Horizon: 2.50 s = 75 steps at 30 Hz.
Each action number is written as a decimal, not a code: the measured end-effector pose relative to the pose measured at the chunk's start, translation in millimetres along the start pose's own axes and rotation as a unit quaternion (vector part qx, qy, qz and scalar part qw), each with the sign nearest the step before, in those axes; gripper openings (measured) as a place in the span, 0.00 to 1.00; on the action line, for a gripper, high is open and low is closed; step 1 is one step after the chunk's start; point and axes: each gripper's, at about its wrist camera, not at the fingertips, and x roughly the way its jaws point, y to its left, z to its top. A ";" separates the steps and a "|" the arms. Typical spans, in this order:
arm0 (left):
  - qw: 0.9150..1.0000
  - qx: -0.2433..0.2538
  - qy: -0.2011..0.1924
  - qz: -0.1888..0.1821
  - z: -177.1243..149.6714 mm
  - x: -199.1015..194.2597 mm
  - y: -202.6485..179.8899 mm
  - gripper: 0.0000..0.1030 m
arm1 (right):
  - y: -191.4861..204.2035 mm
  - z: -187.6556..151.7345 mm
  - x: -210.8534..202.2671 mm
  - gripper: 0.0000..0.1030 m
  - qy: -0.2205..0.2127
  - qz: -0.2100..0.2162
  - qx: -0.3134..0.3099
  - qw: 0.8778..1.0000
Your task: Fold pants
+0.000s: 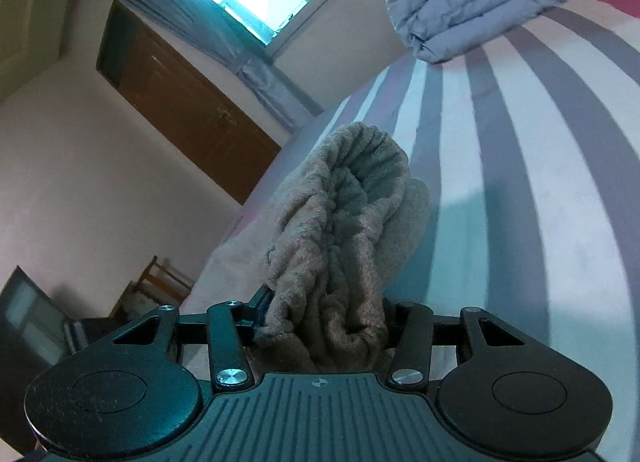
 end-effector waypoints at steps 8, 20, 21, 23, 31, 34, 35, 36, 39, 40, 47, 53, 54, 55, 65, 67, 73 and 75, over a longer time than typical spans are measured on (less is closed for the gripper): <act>0.994 0.010 0.045 0.102 -8.3 76.4 46.5 0.95 | -56.7 36.8 88.1 0.62 0.038 -0.070 0.025 0.997; 0.991 0.017 -0.008 0.129 -17.2 30.0 42.9 0.94 | -76.4 31.2 71.6 0.64 0.042 -0.064 0.027 0.997; 0.991 0.022 -0.001 0.133 -21.4 28.9 41.1 0.94 | -71.2 30.1 65.2 0.64 0.038 -0.065 0.019 0.997; 0.988 0.015 0.034 0.149 -28.7 34.4 40.0 0.94 | -71.3 22.9 62.6 0.67 0.048 -0.079 0.010 0.996; 0.982 0.009 -0.028 0.188 -84.3 -57.5 -0.4 0.94 | -27.7 -16.7 -26.0 0.76 -0.036 -0.092 -0.042 0.994; 0.974 0.024 -0.021 0.222 -116.2 -86.0 -21.2 0.94 | -7.8 -51.1 -62.6 0.92 -0.036 -0.119 -0.092 0.988; 0.972 0.026 -0.023 0.233 -124.5 -94.6 -27.9 0.94 | -4.2 -64.4 -74.6 0.92 -0.038 -0.129 -0.101 0.986; 0.970 0.021 -0.027 0.242 -131.8 -103.4 -32.7 0.94 | -3.4 -77.2 -87.1 0.92 -0.039 -0.145 -0.102 0.983; 0.966 0.002 -0.058 0.251 -151.1 -137.6 -52.2 0.94 | -4.2 -111.9 -117.3 0.92 -0.057 -0.190 -0.091 0.976; 0.965 0.003 -0.070 0.252 -154.4 -145.7 -60.2 0.94 | -3.1 -122.5 -129.1 0.92 -0.064 -0.215 -0.082 0.971; 0.954 0.061 -0.139 0.258 -179.6 -187.3 -134.9 0.94 | 47.8 -187.3 -190.3 1.00 -0.140 -0.262 -0.094 0.950; 0.951 0.084 -0.158 0.254 -205.1 -207.4 -180.1 0.94 | 105.5 -222.5 -202.6 1.00 -0.171 -0.241 -0.152 0.943; 0.951 0.082 -0.164 0.251 -209.5 -212.7 -185.2 0.94 | 112.6 -228.8 -200.2 1.00 -0.160 -0.233 -0.160 0.946; 0.950 0.078 -0.171 0.251 -212.2 -217.1 -188.9 0.94 | 123.8 -239.2 -199.5 1.00 -0.147 -0.227 -0.170 0.947; 0.952 0.087 -0.194 0.218 -242.3 -245.5 -240.6 0.94 | 184.4 -294.8 -190.2 1.00 -0.145 -0.219 -0.253 0.931; 0.954 0.096 -0.195 0.208 -248.6 -248.4 -250.8 0.94 | 191.4 -302.9 -192.8 1.00 -0.148 -0.217 -0.257 0.930; 0.951 0.143 -0.176 0.209 -255.4 -237.2 -269.1 0.94 | 209.4 -323.7 -201.0 1.00 -0.158 -0.216 -0.279 0.922; 0.951 0.140 -0.174 0.214 -255.8 -235.3 -267.4 0.94 | 209.2 -323.1 -197.3 1.00 -0.154 -0.218 -0.281 0.922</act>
